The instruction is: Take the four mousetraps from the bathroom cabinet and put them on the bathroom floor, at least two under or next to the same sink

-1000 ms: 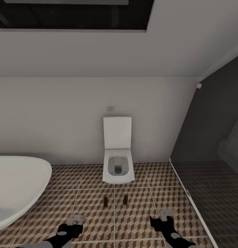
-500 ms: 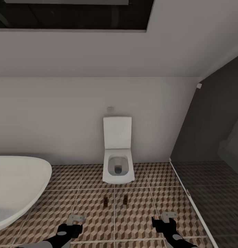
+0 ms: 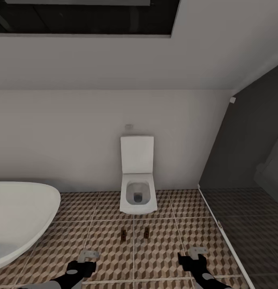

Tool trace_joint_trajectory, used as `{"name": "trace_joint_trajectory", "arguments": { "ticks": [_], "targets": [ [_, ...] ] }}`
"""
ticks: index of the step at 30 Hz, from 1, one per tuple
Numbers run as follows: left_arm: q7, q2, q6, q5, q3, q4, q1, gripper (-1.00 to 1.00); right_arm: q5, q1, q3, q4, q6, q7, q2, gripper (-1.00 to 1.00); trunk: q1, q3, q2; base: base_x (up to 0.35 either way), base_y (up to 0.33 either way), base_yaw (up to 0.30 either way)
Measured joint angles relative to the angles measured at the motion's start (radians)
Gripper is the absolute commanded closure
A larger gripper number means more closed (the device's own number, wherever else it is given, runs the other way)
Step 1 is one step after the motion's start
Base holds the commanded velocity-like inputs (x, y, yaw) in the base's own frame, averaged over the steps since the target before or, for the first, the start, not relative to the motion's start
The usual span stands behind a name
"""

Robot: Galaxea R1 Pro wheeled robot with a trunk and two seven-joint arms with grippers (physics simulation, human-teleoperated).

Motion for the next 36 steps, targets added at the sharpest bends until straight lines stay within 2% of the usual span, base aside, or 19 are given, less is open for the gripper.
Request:
{"name": "trace_joint_trajectory", "arguments": {
  "ticks": [3,7,10,11,16,25,30,34,36],
  "targets": [
    [0.000,0.004,0.000,0.000,0.000,0.000,0.000,-1.00,0.000,0.000,0.000,0.000,0.000,-0.001,-0.006,-1.00,0.000,0.000,0.000,0.000,0.000,0.000],
    [-0.001,0.027,0.000,0.001,0.001,0.001,0.000,-1.00,0.000,0.005,-0.001,0.000,0.000,0.002,-0.040,-1.00,0.000,0.000,0.000,0.000,0.000,0.000],
    [-0.003,0.053,0.000,0.001,0.002,0.001,0.000,-1.00,-0.001,0.015,-0.001,0.001,-0.001,0.004,-0.066,-1.00,0.000,0.000,0.000,0.000,0.000,0.000],
    [-0.004,0.071,0.000,0.002,0.002,0.001,0.001,-1.00,-0.002,0.024,-0.002,0.001,-0.002,0.005,-0.079,-1.00,0.000,0.000,0.000,0.000,0.000,0.000],
    [-0.006,0.116,0.000,0.002,0.003,0.001,0.032,-1.00,-0.001,0.072,-0.001,0.002,-0.004,0.006,-0.104,-1.00,0.000,0.000,0.000,0.000,0.000,0.000],
    [-0.007,0.145,-0.001,0.001,0.002,0.003,0.116,-1.00,-0.001,0.169,0.000,0.002,-0.008,0.008,-0.111,-1.00,0.000,0.000,0.000,0.000,0.000,0.000],
    [-0.008,0.152,-0.002,0.001,0.002,0.002,0.161,-1.00,-0.002,0.211,0.001,0.002,-0.009,0.009,-0.108,-1.00,0.000,0.000,0.000,0.000,0.000,0.000],
    [-0.024,0.153,-0.002,0.001,0.002,0.003,0.203,-1.00,-0.002,0.254,0.002,0.002,-0.007,0.009,-0.097,-1.00,0.000,0.000,0.000,0.000,0.000,0.000],
    [-0.041,0.153,0.001,0.001,0.002,0.003,0.226,-1.00,-0.002,0.277,0.002,0.003,-0.005,0.008,-0.084,-1.00,0.000,0.000,0.000,0.000,0.000,0.000]
  ]
}}
